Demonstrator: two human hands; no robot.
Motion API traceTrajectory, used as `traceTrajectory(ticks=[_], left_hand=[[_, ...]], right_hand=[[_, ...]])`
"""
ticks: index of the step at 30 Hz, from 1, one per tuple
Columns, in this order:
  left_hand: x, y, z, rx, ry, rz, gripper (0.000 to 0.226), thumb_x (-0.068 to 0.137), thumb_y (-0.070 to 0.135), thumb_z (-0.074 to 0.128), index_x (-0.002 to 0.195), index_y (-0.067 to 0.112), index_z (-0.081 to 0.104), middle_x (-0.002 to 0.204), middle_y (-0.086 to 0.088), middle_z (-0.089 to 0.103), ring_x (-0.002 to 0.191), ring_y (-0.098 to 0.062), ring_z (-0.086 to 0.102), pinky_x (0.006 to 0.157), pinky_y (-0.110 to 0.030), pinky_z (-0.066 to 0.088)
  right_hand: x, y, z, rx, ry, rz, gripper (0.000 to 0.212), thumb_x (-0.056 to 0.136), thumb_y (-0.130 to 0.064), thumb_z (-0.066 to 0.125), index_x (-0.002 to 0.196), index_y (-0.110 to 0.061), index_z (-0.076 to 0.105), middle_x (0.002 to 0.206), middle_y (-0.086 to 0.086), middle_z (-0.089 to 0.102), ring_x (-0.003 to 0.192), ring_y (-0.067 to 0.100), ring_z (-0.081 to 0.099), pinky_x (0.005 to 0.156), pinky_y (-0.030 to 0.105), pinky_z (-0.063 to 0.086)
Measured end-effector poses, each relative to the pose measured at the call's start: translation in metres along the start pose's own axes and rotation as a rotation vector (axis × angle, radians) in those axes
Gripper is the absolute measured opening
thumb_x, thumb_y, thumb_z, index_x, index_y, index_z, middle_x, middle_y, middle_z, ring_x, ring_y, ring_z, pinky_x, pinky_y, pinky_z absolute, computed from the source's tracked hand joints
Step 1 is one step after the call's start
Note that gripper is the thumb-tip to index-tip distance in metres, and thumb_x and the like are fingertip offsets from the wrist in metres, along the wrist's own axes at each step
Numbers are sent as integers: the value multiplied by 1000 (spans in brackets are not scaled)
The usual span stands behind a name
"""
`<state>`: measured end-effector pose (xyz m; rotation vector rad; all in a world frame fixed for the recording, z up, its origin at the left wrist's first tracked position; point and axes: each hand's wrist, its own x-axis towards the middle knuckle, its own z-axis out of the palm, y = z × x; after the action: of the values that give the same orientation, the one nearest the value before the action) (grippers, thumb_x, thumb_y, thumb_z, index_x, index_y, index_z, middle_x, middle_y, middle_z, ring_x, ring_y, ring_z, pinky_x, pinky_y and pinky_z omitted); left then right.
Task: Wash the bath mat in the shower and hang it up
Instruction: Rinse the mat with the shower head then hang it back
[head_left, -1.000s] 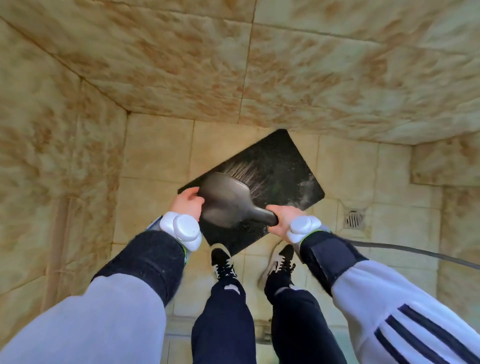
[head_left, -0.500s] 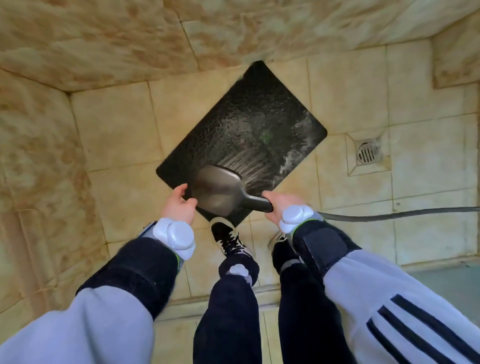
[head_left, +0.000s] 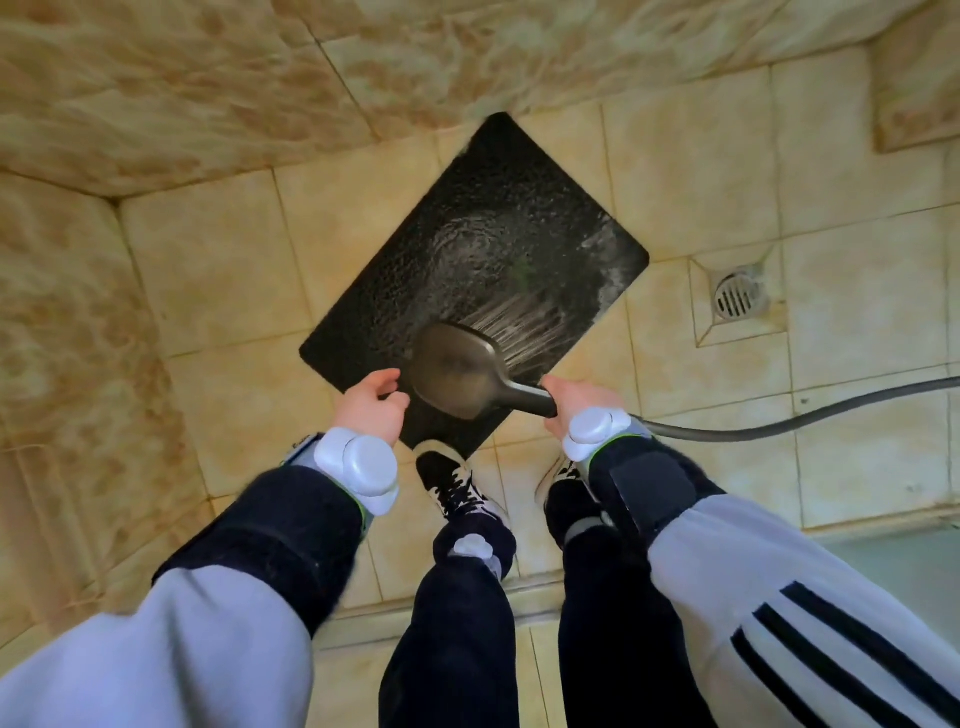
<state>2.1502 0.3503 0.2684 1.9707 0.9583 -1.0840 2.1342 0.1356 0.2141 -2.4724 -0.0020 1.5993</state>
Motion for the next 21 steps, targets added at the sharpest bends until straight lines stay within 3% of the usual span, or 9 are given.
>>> traceTrajectory(ticks=[5, 8, 15, 21], left_hand=[[1, 17, 13, -21, -18, 25, 42, 95, 13, 43, 137, 20, 46, 139, -4, 51, 127, -25, 48, 108, -43, 40], [-1, 21, 18, -26, -24, 20, 42, 95, 12, 44, 135, 20, 48, 137, -3, 52, 126, -25, 49, 108, -43, 40], [1, 33, 27, -57, -54, 16, 41, 93, 9, 45, 132, 19, 51, 134, -4, 55, 123, -25, 50, 106, -44, 41], [8, 36, 24, -51, -83, 29, 41, 92, 9, 46, 131, 20, 52, 132, -3, 56, 121, -24, 51, 105, -45, 42]], right_hand=[[4, 22, -41, 57, 15, 33, 31, 91, -19, 52, 122, -19, 47, 111, 8, 64, 91, 29, 59, 72, 30, 42], [4, 28, -61, 65, 26, -11, 32, 93, -21, 51, 124, -17, 46, 112, 8, 63, 85, 26, 54, 70, 29, 38], [8, 45, -90, 62, 55, 49, 30, 92, -21, 51, 122, -17, 47, 111, 9, 63, 85, 26, 54, 72, 30, 42], [3, 63, -92, 78, 20, 114, 36, 92, -18, 52, 127, -16, 47, 115, 10, 62, 99, 29, 60, 73, 28, 39]])
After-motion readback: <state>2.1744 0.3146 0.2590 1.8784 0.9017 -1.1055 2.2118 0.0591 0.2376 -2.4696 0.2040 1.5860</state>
